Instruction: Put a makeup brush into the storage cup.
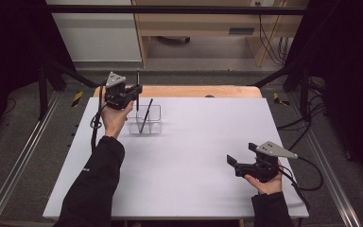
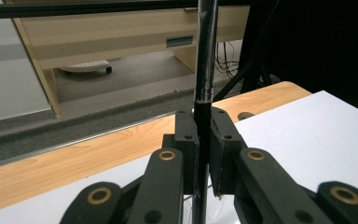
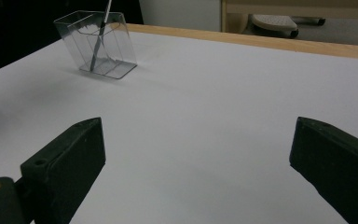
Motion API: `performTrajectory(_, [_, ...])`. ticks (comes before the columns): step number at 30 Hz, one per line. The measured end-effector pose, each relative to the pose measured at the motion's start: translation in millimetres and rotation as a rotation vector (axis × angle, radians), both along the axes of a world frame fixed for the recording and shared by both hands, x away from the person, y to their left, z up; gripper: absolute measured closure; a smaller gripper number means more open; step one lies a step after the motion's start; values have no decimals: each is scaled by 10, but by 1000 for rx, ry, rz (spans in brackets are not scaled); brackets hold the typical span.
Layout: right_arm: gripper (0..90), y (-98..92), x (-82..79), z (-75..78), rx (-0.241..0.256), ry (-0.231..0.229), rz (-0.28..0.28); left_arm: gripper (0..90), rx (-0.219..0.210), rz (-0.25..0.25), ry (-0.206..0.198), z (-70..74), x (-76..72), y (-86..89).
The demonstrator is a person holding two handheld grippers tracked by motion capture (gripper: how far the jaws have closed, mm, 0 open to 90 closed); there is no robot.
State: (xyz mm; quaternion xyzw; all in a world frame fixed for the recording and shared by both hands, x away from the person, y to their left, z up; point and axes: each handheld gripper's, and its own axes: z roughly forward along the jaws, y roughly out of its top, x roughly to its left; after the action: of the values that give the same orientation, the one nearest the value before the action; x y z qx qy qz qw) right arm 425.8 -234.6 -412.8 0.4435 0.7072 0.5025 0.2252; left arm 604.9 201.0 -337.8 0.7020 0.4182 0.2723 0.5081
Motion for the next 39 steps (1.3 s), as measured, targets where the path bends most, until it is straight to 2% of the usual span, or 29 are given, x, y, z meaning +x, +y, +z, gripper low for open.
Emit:
performTrajectory(15, [42,-5,-2,5,7,-2,1,827,7,-1,14,-116,58,-76])
performTrajectory(39, [42,16,8,-15,2,4,5,827,29,7,54,-412,52,-71])
